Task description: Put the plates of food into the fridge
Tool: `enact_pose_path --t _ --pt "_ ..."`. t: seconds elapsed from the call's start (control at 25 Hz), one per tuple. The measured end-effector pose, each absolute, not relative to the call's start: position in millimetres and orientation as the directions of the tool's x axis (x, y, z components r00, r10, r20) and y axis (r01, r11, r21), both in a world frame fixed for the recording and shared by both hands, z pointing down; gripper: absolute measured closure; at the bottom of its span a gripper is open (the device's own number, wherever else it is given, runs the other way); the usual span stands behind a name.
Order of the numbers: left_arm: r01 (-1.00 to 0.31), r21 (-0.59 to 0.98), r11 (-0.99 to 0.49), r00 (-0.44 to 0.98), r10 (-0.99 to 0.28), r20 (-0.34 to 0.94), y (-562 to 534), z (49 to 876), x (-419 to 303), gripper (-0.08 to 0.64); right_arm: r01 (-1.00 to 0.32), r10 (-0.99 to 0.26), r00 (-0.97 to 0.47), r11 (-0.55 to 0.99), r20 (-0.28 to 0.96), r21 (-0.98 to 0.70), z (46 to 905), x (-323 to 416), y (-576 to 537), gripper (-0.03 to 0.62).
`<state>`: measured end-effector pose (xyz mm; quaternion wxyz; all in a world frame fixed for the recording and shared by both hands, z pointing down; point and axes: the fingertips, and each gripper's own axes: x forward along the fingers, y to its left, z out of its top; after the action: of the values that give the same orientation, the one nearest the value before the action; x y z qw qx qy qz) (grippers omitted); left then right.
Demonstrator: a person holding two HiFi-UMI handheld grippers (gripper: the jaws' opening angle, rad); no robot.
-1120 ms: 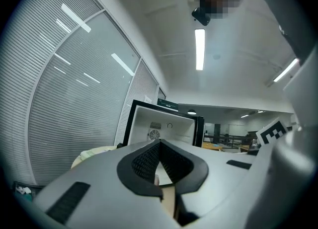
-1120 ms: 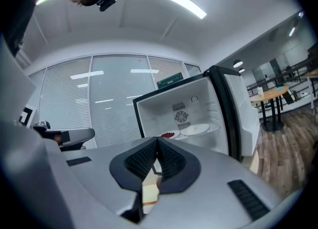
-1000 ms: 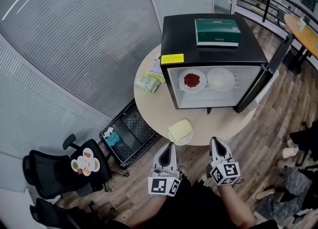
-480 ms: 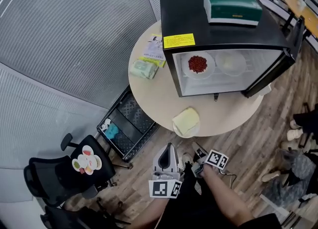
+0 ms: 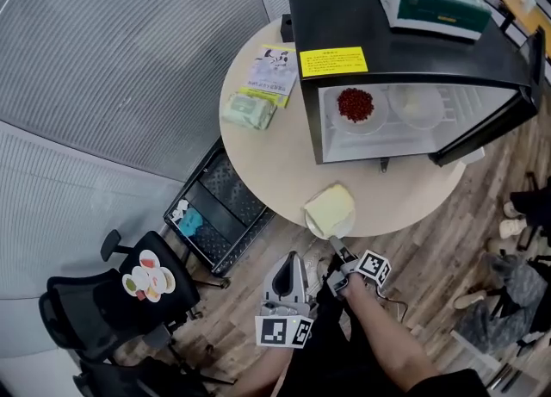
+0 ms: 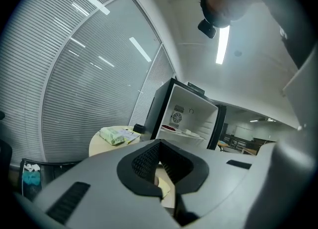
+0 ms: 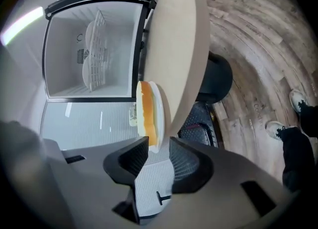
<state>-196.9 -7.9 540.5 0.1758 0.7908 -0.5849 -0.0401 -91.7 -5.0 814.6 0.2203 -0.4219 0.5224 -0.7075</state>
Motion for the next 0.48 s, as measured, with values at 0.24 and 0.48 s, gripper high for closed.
enact_pose_path --t 0.24,0.48 --pt "-0.905 0.347 -0.247 0.314 -0.937 0.152 -13 546 -201 0.556 -0.109 -0.742 -0.517 -0.437 0.427 -0.893 835 -88 -15 0.483" --pt "-0.906 0.345 -0.247 0.315 -0.936 0.158 -15 548 -202 0.557 -0.106 -0.743 -0.54 -0.405 0.395 -0.908 827 -87 -9 0.556"
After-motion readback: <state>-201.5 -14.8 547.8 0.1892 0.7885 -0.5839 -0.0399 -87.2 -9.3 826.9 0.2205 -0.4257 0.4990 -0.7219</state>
